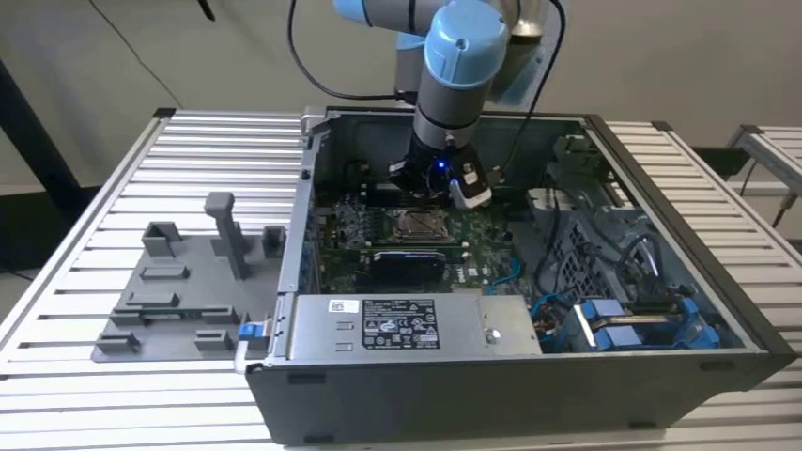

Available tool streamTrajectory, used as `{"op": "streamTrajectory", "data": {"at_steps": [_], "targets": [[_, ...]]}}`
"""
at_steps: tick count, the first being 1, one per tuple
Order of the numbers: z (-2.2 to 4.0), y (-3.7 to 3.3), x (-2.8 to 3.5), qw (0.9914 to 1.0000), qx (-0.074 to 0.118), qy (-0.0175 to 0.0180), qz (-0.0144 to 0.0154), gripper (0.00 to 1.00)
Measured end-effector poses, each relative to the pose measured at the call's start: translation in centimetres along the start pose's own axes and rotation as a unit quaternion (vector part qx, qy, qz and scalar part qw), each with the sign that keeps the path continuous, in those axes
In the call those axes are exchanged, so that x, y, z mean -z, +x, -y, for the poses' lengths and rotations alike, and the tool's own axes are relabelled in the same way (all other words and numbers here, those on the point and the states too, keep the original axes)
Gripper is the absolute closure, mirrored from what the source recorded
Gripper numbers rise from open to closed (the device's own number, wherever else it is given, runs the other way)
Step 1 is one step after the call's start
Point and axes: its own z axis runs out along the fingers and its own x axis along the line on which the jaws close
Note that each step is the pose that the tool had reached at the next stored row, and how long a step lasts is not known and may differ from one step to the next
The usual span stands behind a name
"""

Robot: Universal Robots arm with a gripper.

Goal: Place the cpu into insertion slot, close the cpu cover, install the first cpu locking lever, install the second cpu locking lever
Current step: 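Install the first cpu locking lever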

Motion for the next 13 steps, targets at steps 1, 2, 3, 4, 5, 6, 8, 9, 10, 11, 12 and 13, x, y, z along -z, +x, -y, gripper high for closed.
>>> {"op": "streamTrajectory", "data": {"at_steps": [1,2,3,4,5,6,8,9,10,11,12,13], "targets": [[0.01,-0.05,-0.01,1.0,0.0,-0.0002,-0.0001,0.89],[0.01,-0.09,-0.02,1.0,0.0,-0.0004,-0.0001,0.89],[0.01,-0.11,-0.03,1.0,0.0,-0.0006,-0.0001,0.89],[0.02,-0.11,-0.04,1.0,0.0,-0.0007,0.0,0.89],[0.03,-0.11,-0.04,1.0,0.0,-0.0008,0.0,0.89],[0.04,-0.12,-0.04,1.0,0.0,-0.0008,-0.0001,0.89],[0.05,-0.12,-0.04,1.0,0.0,-0.0007,-0.0001,0.89],[0.06,-0.12,-0.04,1.0,0.0,-0.0007,-0.0001,0.89],[0.07,-0.12,-0.05,1.0,0.0,-0.0007,-0.0001,0.89],[0.08,-0.12,-0.05,1.0,0.0,-0.0007,-0.0001,0.89],[0.09,-0.12,-0.05,1.0,0.0,-0.0007,-0.0002,0.89],[0.1,-0.12,-0.05,1.0,0.0,-0.0007,-0.0002,0.89]]}}
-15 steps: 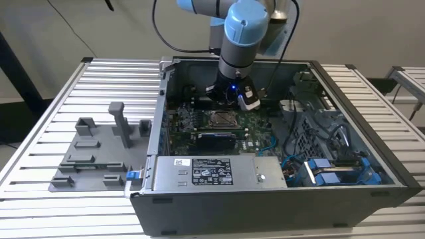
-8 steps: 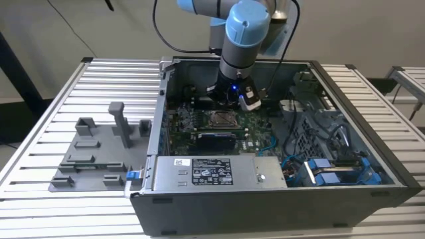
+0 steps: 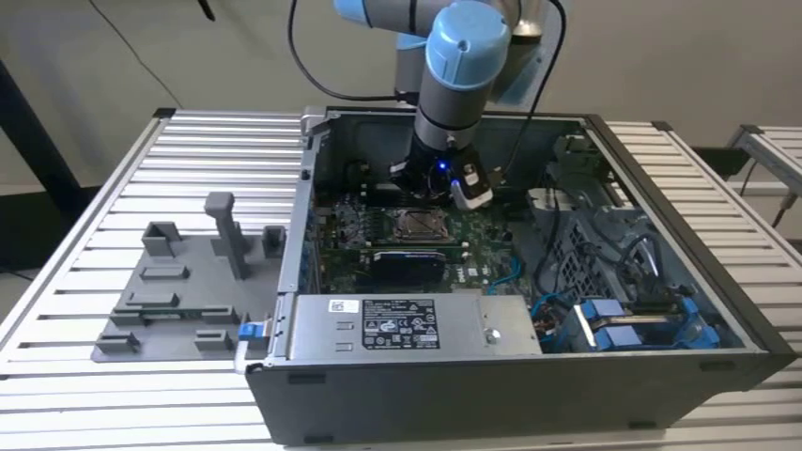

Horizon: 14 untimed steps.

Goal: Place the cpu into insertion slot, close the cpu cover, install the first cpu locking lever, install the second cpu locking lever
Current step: 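Install the first cpu locking lever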

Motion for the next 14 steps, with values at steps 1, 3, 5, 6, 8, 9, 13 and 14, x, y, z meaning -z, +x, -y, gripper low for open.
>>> {"op": "streamTrajectory", "data": {"at_steps": [1,3,5,6,8,9,13,14], "targets": [[0.02,0.0,0.0,1.0,0.0,0.0,0.0,0.89],[0.05,0.0,-0.01,1.0,0.0,0.0,-0.0001,0.89],[0.07,0.0,-0.03,1.0,0.0,0.0,-0.0001,0.89],[0.09,0.0,-0.04,1.0,0.0,0.0,-0.0001,0.89],[0.11,-0.01,-0.07,1.0,0.0,0.0001,-0.0002,0.89],[0.12,-0.01,-0.1,1.0,0.0,0.0001,-0.0001,0.89],[0.19,-0.07,-0.26,1.0,0.0,-0.0005,-0.0002,0.89],[0.2,-0.1,-0.29,1.0,0.0,-0.0019,-0.0002,0.89]]}}
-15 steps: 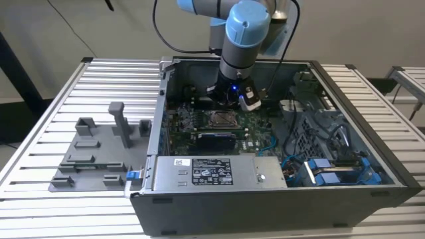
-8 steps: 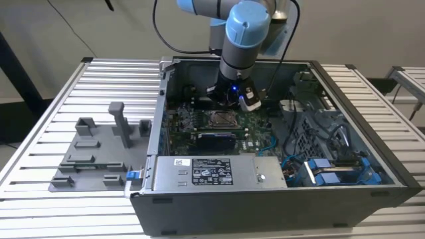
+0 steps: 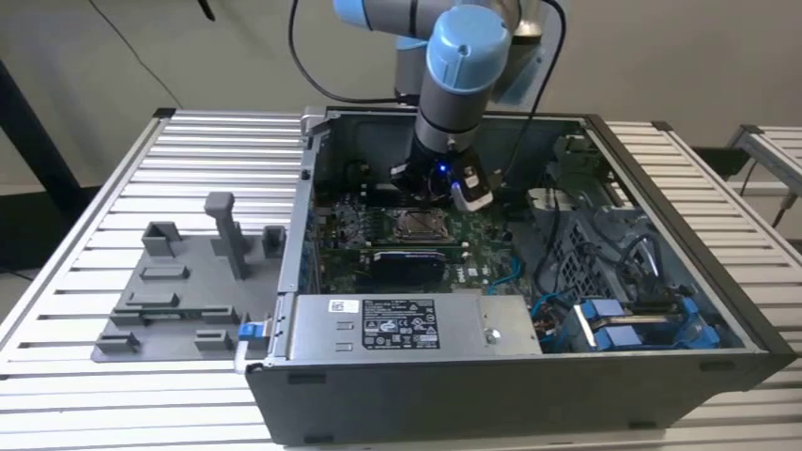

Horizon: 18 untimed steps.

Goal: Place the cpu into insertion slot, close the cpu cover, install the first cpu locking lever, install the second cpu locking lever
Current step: 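Install the first cpu locking lever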

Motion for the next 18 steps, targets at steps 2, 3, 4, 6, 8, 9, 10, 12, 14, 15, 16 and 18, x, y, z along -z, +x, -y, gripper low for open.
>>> {"op": "streamTrajectory", "data": {"at_steps": [2,3,4,6,8,9,10,12,14,15,16,18], "targets": [[0.0,-0.07,-0.07,0.99999,0.0,-0.0046,0.0,0.89],[0.0,-0.1,-0.08,0.99998,0.0,-0.0068,-0.0001,0.89],[0.0,-0.12,-0.09,0.99996,0.0,-0.0094,-0.0001,0.89],[0.01,-0.16,-0.11,0.9999,0.0,-0.0143,-0.0002,0.89],[0.01,-0.17,-0.1,0.99989,0.0,-0.0151,-0.0003,0.89],[0.0,-0.18,-0.07,0.99988,0.0,-0.0151,-0.001,0.89],[-0.03,-0.19,0.02,0.99988,-0.001,-0.015,-0.0024,0.89],[-0.22,-0.1,0.6,0.99988,-0.001,-0.015,-0.0031,0.89],[-0.44,0.08,1.22,0.99988,-0.001,-0.0151,-0.003,0.89],[-0.53,0.18,1.52,0.99988,-0.001,-0.0149,-0.0031,0.89],[-0.62,0.32,1.77,0.99988,-0.001,-0.015,-0.0031,0.89],[-0.73,0.82,2.13,0.99988,-0.001,-0.015,-0.0031,0.89]]}}
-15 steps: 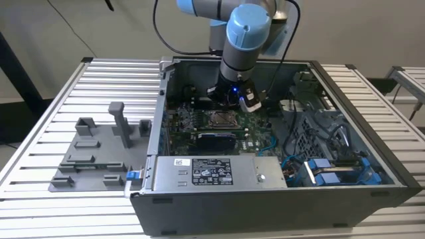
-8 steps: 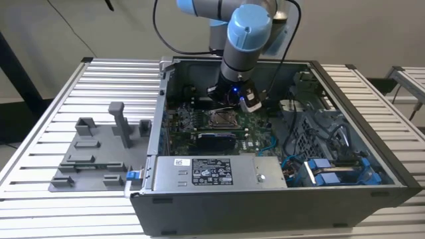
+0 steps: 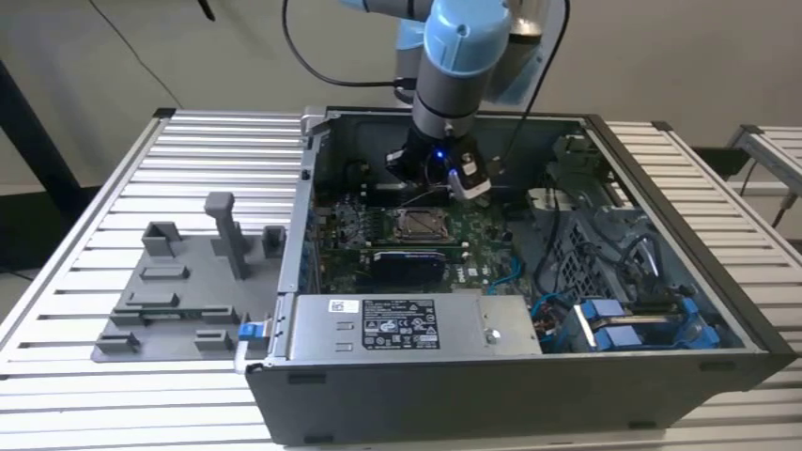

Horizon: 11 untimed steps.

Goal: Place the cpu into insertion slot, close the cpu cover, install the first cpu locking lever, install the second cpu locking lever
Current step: 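Install the first cpu locking lever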

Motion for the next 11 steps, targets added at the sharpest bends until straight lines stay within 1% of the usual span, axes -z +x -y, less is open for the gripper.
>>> {"op": "streamTrajectory", "data": {"at_steps": [3,6,8,11], "targets": [[-0.14,1.06,0.45,1.0,0.0,0.0001,0.0003,0.89],[-0.2,2.16,0.66,1.0,0.0,0.0,0.0012,0.89],[-0.19,2.74,0.68,1.0,0.001,0.0,0.002,0.89],[-0.14,3.39,0.57,0.99999,0.001,0.0003,0.0038,0.89]]}}
